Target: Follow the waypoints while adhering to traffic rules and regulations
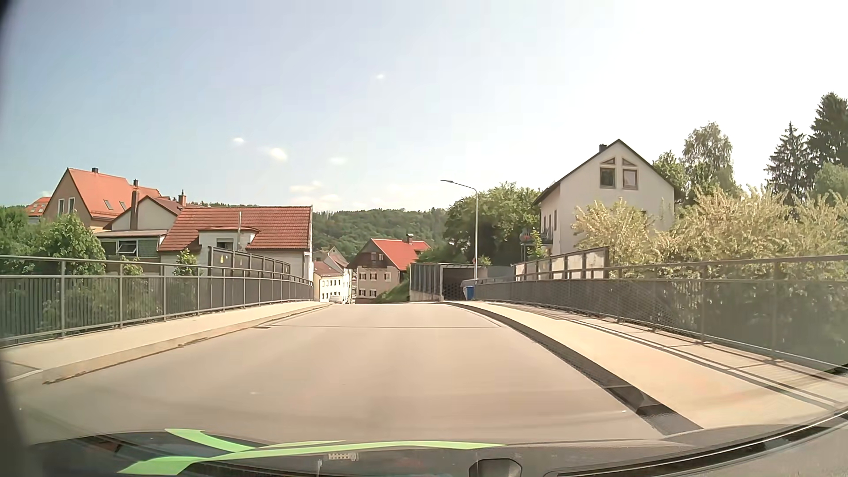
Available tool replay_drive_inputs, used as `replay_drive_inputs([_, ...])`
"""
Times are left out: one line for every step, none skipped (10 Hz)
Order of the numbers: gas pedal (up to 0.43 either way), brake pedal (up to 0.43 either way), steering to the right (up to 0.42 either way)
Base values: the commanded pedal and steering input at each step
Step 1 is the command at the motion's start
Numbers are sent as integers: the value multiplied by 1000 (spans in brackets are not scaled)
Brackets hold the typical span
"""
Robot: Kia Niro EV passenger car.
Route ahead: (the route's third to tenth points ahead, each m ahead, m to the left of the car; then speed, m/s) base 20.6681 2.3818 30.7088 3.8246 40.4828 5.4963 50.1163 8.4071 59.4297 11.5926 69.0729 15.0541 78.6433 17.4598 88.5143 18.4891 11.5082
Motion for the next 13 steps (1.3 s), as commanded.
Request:
replay_drive_inputs([0,0,-14])
replay_drive_inputs([0,0,-16])
replay_drive_inputs([0,0,-18])
replay_drive_inputs([0,0,-19])
replay_drive_inputs([0,0,-20])
replay_drive_inputs([0,0,-22])
replay_drive_inputs([0,0,-22])
replay_drive_inputs([0,0,-23])
replay_drive_inputs([0,18,-24])
replay_drive_inputs([0,30,-27])
replay_drive_inputs([0,37,-29])
replay_drive_inputs([0,49,-32])
replay_drive_inputs([0,67,-35])
